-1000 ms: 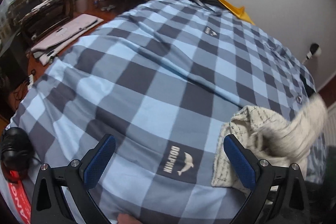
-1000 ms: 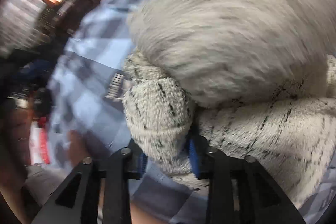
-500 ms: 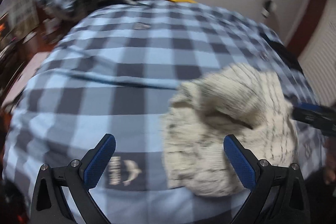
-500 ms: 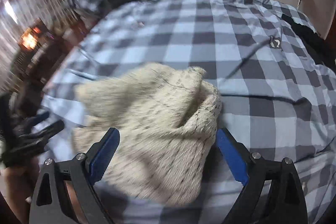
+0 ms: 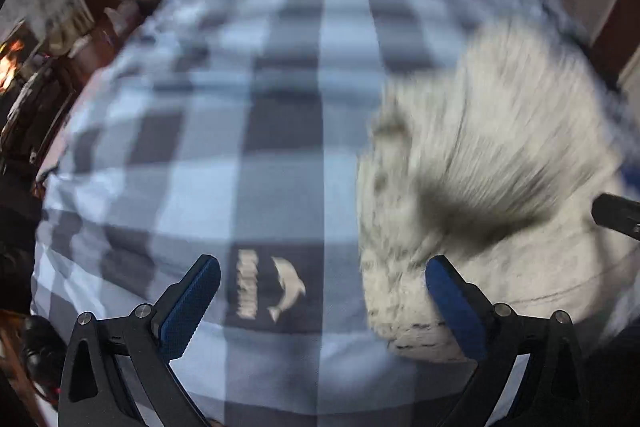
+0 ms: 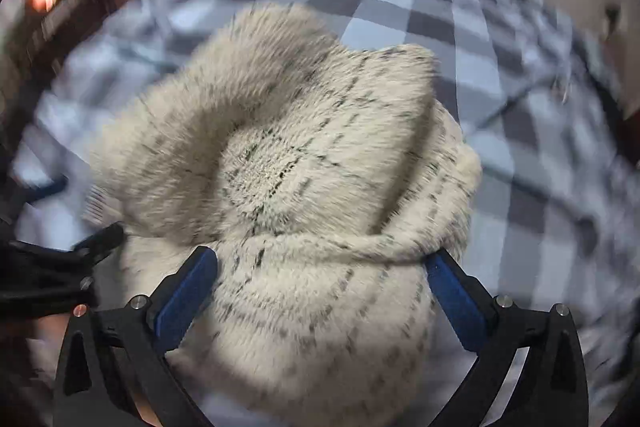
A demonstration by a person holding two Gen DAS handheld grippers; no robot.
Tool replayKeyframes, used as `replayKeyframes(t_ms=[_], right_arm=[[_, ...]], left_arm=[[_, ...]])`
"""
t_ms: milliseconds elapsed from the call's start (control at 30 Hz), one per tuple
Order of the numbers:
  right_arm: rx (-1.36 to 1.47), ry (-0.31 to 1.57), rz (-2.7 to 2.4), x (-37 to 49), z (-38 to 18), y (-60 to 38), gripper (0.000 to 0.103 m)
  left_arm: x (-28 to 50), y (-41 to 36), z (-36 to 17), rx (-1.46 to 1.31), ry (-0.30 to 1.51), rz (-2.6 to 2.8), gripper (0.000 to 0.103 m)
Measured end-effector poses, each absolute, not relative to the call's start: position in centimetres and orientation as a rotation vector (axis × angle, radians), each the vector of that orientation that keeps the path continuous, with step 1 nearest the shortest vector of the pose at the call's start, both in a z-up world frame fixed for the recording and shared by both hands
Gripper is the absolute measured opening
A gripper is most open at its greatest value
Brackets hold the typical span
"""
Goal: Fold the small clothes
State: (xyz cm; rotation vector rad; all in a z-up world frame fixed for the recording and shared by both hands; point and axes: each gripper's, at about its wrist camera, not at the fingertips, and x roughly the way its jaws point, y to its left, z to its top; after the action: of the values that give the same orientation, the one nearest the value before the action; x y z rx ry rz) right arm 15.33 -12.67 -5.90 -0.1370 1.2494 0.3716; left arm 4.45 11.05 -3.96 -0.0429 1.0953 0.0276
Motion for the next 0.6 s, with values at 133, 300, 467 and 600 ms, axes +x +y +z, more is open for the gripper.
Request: replayKeyframes(t_ms=[133, 300, 467, 600], right_arm=[[0.139, 1.176, 0.409, 15.1, -3.0, -17.4, 0.102], [0.136, 1.188, 0.285, 17.6, -5.2, -18.3, 0.102], [0.168, 1.329, 0.313, 17.4, -9.8, -19.1, 0.102], [0.382, 1.445, 0.391, 18.0, -13.9, -20.0, 0.102]], left_arm=[[3.8, 11.5, 1.1, -0.216, 0.851, -0.082, 0.103], [8.4, 9.4, -0.6, -0.317, 0.910, -0.179, 0.103], [10.8, 6.5, -8.9, -0.097, 1.152, -0.037, 0.103], [10.2, 6.3, -9.7, -0.069, 1.139, -0.023, 0.103]])
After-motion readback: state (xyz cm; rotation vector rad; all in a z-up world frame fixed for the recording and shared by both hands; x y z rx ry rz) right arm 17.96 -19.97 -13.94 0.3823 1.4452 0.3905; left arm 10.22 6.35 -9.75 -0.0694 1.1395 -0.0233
